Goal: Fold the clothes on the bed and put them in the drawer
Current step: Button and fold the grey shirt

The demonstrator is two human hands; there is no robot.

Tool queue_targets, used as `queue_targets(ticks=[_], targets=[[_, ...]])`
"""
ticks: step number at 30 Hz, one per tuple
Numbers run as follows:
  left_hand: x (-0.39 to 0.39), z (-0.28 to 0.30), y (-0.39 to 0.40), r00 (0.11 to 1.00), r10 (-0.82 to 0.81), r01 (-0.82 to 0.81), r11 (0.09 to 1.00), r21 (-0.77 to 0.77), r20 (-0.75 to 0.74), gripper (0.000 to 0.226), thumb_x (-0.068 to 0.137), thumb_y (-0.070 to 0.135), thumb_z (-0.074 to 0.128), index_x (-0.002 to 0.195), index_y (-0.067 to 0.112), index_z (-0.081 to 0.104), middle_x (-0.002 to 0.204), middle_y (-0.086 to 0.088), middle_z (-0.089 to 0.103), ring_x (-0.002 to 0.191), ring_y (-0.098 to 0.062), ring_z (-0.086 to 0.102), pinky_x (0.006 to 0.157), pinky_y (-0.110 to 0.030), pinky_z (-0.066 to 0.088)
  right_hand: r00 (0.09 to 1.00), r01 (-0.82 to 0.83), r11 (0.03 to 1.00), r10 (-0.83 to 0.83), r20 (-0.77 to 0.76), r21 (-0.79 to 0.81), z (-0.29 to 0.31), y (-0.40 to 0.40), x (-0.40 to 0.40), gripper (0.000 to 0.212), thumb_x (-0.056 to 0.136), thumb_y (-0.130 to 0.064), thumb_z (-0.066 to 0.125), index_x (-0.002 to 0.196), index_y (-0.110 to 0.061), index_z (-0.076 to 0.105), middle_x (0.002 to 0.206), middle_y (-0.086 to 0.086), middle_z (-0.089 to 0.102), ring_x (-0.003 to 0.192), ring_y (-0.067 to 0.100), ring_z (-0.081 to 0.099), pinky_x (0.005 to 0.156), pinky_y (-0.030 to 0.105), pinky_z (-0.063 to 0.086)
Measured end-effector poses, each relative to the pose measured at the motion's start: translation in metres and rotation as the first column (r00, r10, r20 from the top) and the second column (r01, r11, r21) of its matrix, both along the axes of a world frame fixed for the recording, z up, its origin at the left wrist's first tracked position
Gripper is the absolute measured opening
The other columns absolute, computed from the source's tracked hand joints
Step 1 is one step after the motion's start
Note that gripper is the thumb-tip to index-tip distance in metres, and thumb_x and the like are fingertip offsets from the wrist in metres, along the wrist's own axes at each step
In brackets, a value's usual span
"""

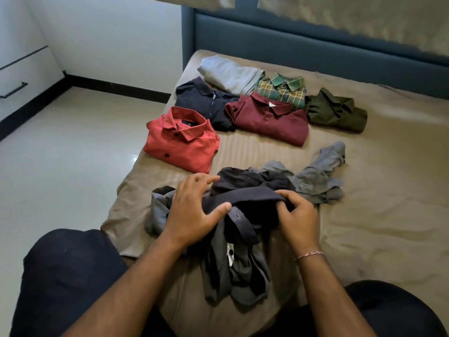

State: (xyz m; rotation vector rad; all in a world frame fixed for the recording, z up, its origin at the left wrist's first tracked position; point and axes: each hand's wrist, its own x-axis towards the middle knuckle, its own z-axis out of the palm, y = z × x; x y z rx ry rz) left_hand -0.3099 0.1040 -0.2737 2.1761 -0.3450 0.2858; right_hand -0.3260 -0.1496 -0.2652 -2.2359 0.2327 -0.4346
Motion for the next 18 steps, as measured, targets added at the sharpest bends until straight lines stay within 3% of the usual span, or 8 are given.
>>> queue_targets(ticks=[2, 4, 7, 9, 12, 14, 16, 18], targets=[[-0.002, 0.004, -0.005, 0.987, -0.138, 0.13, 0.986, 0.104, 0.078, 0.058, 0.086, 0.058, 0.071, 0.136, 0.031, 0.059, 0.132, 0.012, 0.059, 0.123, -0.006, 0.052, 0.106, -0.027, 0.041, 0.997, -0.054, 0.978, 0.042, 0.065, 0.203, 0.019, 0.01, 0.0, 0.022, 0.094, -0.007, 0.07, 0.092, -0.028, 0.077, 0.089, -0.012, 0.077, 0.09, 0.007, 0.072, 0.081, 0.035, 0.059], [0.0, 0.003, -0.011, 0.98, -0.196, 0.198, 0.976, 0.092, -0.032, 0.034, 0.09, 0.045, 0.068, 0.121, 0.033, 0.066, 0.114, 0.015, 0.067, 0.108, -0.006, 0.061, 0.096, -0.037, 0.051, 0.979, -0.181, 0.969, 0.161, 0.125, 0.17, 0.041, 0.018, 0.0, 0.022, 0.093, -0.005, 0.071, 0.092, -0.026, 0.078, 0.087, -0.013, 0.077, 0.087, 0.007, 0.073, 0.079, 0.03, 0.058], [0.006, 0.009, -0.004, 0.973, -0.093, 0.045, 0.975, -0.22, -0.213, 0.02, 0.087, 0.024, 0.059, 0.097, 0.027, 0.076, 0.088, 0.01, 0.075, 0.086, -0.006, 0.068, 0.083, -0.046, 0.058, 0.94, -0.294, 0.944, 0.314, 0.135, -0.15, 0.074, 0.019, 0.001, 0.013, 0.09, -0.015, 0.076, 0.093, -0.027, 0.08, 0.084, -0.016, 0.076, 0.081, 0.001, 0.071, 0.074, 0.021, 0.055], [0.018, 0.037, 0.006, 0.981, -0.064, 0.002, 0.948, -0.319, -0.183, 0.029, 0.086, 0.015, 0.058, 0.1, 0.026, 0.08, 0.096, 0.009, 0.08, 0.093, -0.009, 0.072, 0.088, -0.039, 0.059, 0.933, -0.322, 0.867, 0.358, 0.025, -0.382, 0.097, 0.013, 0.009, 0.007, 0.089, -0.032, 0.075, 0.095, -0.032, 0.078, 0.084, -0.013, 0.076, 0.079, 0.005, 0.071, 0.072, 0.031, 0.058], [0.041, 0.101, 0.018, 0.998, -0.058, 0.059, 0.979, -0.193, 0.01, 0.037, 0.08, 0.009, 0.062, 0.108, 0.024, 0.08, 0.101, 0.015, 0.079, 0.099, -0.004, 0.073, 0.093, -0.026, 0.056, 0.944, -0.32, 0.747, 0.305, -0.129, -0.583, 0.139, 0.002, 0.029, 0.01, 0.088, -0.037, 0.069, 0.097, -0.032, 0.071, 0.086, -0.007, 0.074, 0.085, 0.02, 0.071, 0.07, 0.039, 0.058], [0.059, 0.148, 0.027, 0.994, -0.017, 0.035, 0.987, -0.158, 0.11, 0.037, 0.078, 0.006, 0.066, 0.107, 0.029, 0.073, 0.084, 0.022, 0.073, 0.081, 0.005, 0.068, 0.083, -0.018, 0.054, 0.981, -0.173, 0.721, 0.188, -0.05, -0.672, 0.171, -0.011, 0.045, 0.008, 0.088, -0.031, 0.07, 0.096, -0.032, 0.072, 0.086, -0.006, 0.073, 0.084, 0.024, 0.069, 0.067, 0.035, 0.055], [0.071, 0.208, 0.037, 0.989, -0.05, 0.066, 0.991, -0.114, 0.14, 0.033, 0.085, 0.001, 0.072, 0.108, 0.022, 0.06, 0.073, 0.012, 0.065, 0.063, 0.002, 0.058, 0.067, -0.016, 0.047, 0.988, -0.091, 0.876, 0.141, 0.071, -0.474, 0.204, -0.028, 0.06, 0.011, 0.084, -0.022, 0.078, 0.091, -0.031, 0.075, 0.077, -0.006, 0.074, 0.071, 0.019, 0.068, 0.063, 0.031, 0.052], [0.08, 0.262, 0.047, 0.975, -0.142, 0.141, 0.99, 0.02, 0.169, 0.027, 0.088, 0.001, 0.076, 0.102, 0.016, 0.06, 0.081, 0.001, 0.066, 0.066, -0.002, 0.057, 0.07, -0.023, 0.048, 0.977, -0.185, 0.973, 0.197, 0.08, -0.136, 0.228, -0.041, 0.073, 0.018, 0.08, -0.005, 0.082, 0.083, -0.021, 0.075, 0.069, -0.001, 0.074, 0.06, 0.01, 0.061, 0.061, 0.027, 0.046]])
